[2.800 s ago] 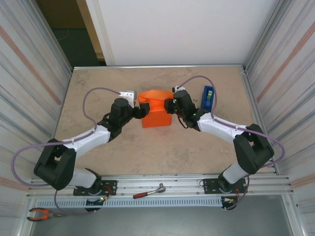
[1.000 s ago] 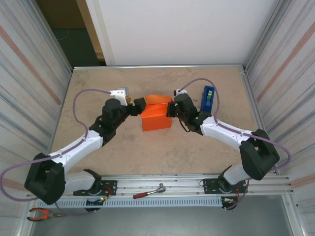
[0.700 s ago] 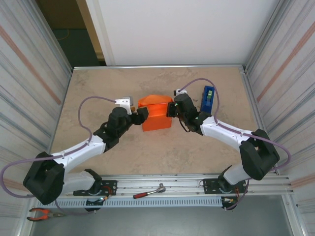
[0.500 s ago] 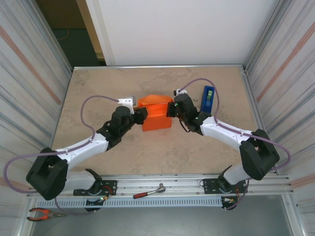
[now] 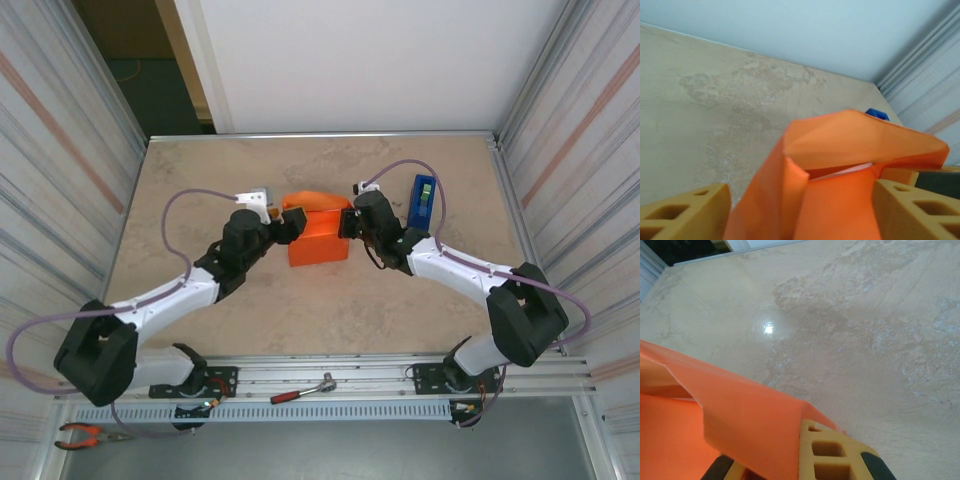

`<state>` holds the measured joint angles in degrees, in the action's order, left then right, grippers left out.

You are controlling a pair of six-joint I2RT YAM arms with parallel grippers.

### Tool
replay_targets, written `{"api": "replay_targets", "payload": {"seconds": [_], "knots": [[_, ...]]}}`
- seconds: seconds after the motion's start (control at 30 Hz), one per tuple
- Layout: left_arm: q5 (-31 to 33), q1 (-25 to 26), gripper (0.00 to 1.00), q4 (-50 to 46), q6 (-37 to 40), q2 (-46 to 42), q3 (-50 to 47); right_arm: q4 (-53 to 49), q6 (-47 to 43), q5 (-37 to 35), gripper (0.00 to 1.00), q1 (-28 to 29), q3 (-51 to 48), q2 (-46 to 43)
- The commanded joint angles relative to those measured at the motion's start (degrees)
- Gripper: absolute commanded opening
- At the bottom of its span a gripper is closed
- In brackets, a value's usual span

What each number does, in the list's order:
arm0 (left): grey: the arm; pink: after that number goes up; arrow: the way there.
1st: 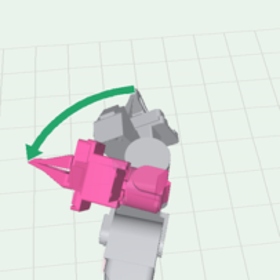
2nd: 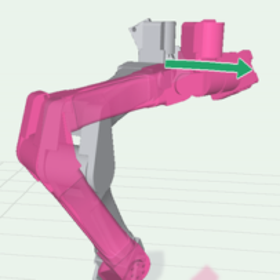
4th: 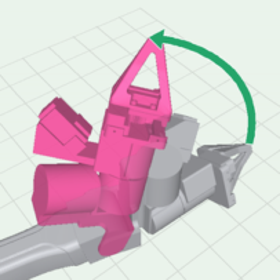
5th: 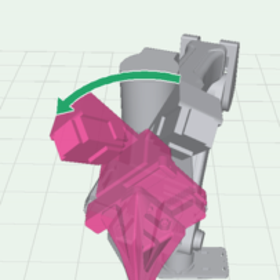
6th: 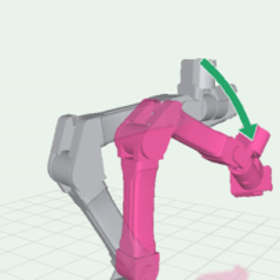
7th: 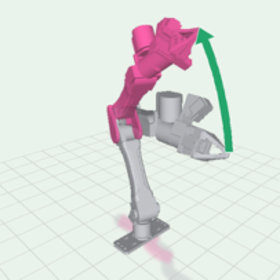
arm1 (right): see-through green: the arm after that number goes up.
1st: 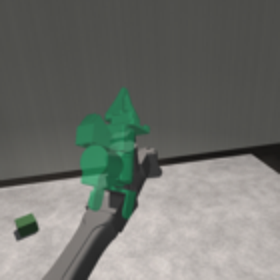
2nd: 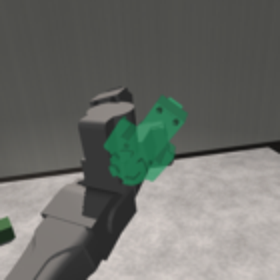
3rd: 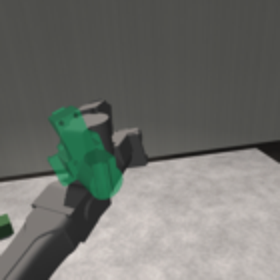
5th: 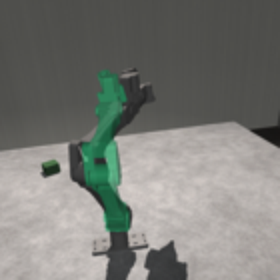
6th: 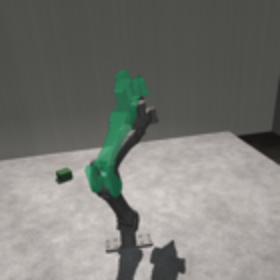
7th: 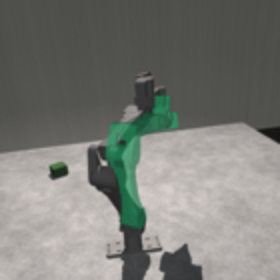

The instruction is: Wrap the gift box in paper

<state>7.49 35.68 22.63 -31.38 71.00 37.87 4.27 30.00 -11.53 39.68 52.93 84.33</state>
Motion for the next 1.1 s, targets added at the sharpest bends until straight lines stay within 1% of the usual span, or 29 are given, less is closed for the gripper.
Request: {"api": "replay_targets", "payload": {"seconds": [0.0, 0.13, 0.27, 0.43, 0.6, 0.7, 0.77, 0.8, 0.9, 0.93, 1.07], "knots": [[5.05, -0.7, 0.82, -0.59, -0.13, -5.78, -2.01, -2.25, 1.22, 1.91, 0.05, 0.36, -1.51, -0.49], [7.78, -0.99, 0.86, -3.8, 1.32, -9.74, -2.12, -2.11, 1.22, 2.12, 0.05, 0.27, -1.51, -0.4], [6.82, -1.01, 0.87, -7.17, 3.86, -9.48, 0.52, -1.83, 1.29, 2.2, 0.05, 0.3, -1.51, -0.25], [4.07, -1.03, 0.87, -14.87, 7.07, -4.11, 7.89, -1.73, 1.34, 2.3, 0.05, 0.21, -1.43, -0.22], [5.95, -1.22, 0.86, -22.97, 8.02, 2.29, 15.27, -1.81, 1.34, 2.3, 0.05, 0.08, -1.47, -0.47], [6.93, -1.8, 0.86, -26.06, 8.26, 6.02, 19.45, -1.86, 1.32, 2.34, 0.05, 0.08, -1.51, -0.49], [5.57, -2.43, 0.86, -25.66, 8.79, 7.36, 21.18, -1.9, 1.37, 2.39, 0.05, 0.13, -1.51, -0.49], [4.26, -2.43, 0.87, -23.89, 9.46, 7.14, 20.96, -1.99, 1.43, 2.38, 0.05, 0.09, -1.43, -0.49], [0.44, -2.4, 0.9, -19.71, 9.5, 4.53, 18.03, -2.08, 1.41, 2.31, 0.05, 0.0, -1.38, -0.62], [0.28, -2.11, 0.9, -18.86, 9.26, 3.34, 16.72, -2.09, 1.49, 2.33, 0.05, -0.03, -1.45, -0.66], [4.41, 1.04, 0.91, -12.31, 7.58, -2.99, 7.49, -1.91, 1.52, 2.56, 0.05, -0.07, -1.24, -0.41]]}}
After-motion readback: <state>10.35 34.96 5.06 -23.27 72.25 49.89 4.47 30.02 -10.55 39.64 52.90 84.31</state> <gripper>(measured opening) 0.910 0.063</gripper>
